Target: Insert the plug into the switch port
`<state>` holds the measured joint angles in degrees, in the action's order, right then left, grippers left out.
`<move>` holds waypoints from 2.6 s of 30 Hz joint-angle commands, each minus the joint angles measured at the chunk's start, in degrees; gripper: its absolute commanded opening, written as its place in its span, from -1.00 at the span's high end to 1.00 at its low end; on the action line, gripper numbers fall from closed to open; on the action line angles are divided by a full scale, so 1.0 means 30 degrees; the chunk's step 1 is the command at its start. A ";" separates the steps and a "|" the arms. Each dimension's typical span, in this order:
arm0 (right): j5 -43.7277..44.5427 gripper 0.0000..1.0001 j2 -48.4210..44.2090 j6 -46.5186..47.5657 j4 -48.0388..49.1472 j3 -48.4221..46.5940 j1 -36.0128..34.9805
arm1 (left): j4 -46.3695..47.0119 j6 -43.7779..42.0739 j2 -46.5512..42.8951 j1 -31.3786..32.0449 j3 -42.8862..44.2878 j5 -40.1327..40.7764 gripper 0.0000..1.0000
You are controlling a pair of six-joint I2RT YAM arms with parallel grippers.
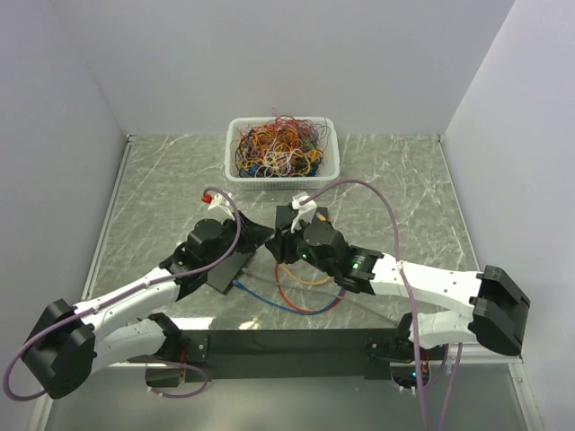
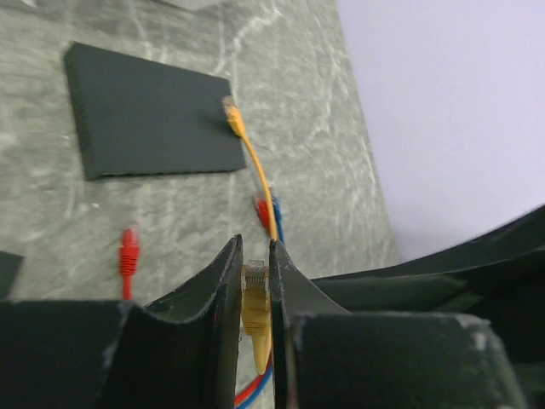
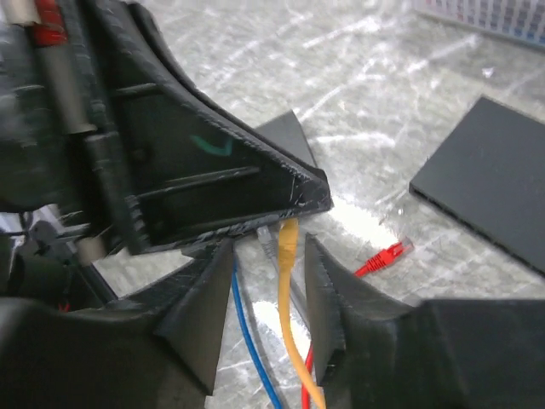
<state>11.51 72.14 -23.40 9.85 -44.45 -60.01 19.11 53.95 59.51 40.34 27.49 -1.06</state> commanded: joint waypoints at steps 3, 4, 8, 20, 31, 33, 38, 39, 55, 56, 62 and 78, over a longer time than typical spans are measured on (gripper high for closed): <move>0.0473 -0.05 -0.2423 0.0328 0.1230 -0.0097 0.0692 | -0.0602 -0.1633 -0.1932 0.0031 0.0595 0.1202 0.99; 0.0123 -0.06 -0.2947 0.0416 0.1201 0.0019 0.0899 | -0.0281 -0.1811 -0.2167 0.0031 0.0275 0.1174 0.99; -0.2597 -0.07 -0.4064 0.0446 0.1900 0.0634 0.2216 | 0.2645 -0.2632 -0.3309 0.0031 -0.1073 -0.0228 0.99; -1.5141 0.22 -0.4097 -0.1839 0.7381 0.2540 0.5032 | 0.8888 -0.3190 -0.4776 0.0031 -0.3243 -0.3571 0.99; -1.6053 0.14 -0.2543 -0.2132 0.8085 0.2364 0.5119 | 1.0769 -0.2984 -0.5274 0.0031 -0.3947 -0.4363 0.99; -1.6111 0.13 -0.2339 -0.2191 0.8231 0.2335 0.5091 | 1.0767 -0.3072 -0.5391 0.0031 -0.3976 -0.4392 0.99; -1.6141 0.11 -0.2103 -0.2337 0.8436 0.2247 0.5149 | 1.1352 -0.2839 -0.5188 0.0031 -0.4093 -0.4509 0.99; -1.6170 0.11 -0.2045 -0.2308 0.8495 0.2247 0.5120 | 1.1440 -0.2780 -0.5129 0.0031 -0.4093 -0.4539 0.99; -1.6667 0.22 -0.1576 -0.3039 0.9344 0.2188 0.5178 | 1.2320 -0.2428 -0.4571 0.0031 -0.4152 -0.4745 0.99; -1.6668 0.26 -0.1518 -0.3070 0.9461 0.2217 0.5179 | 1.2291 -0.2457 -0.4571 0.0031 -0.4181 -0.4773 0.99; -1.6697 0.39 -0.1283 -0.3304 0.9872 0.2364 0.5149 | 1.2261 -0.2457 -0.4572 0.0031 -0.4240 -0.4803 0.99; -1.7048 0.50 -0.1107 -0.3655 1.0515 0.2540 0.5150 | 1.2349 -0.2370 -0.4483 0.0031 -0.4298 -0.4745 0.99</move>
<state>-38.17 68.66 -33.71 36.95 -36.32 -44.73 53.06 46.37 46.28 40.32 14.72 -14.33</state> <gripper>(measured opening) 0.264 0.194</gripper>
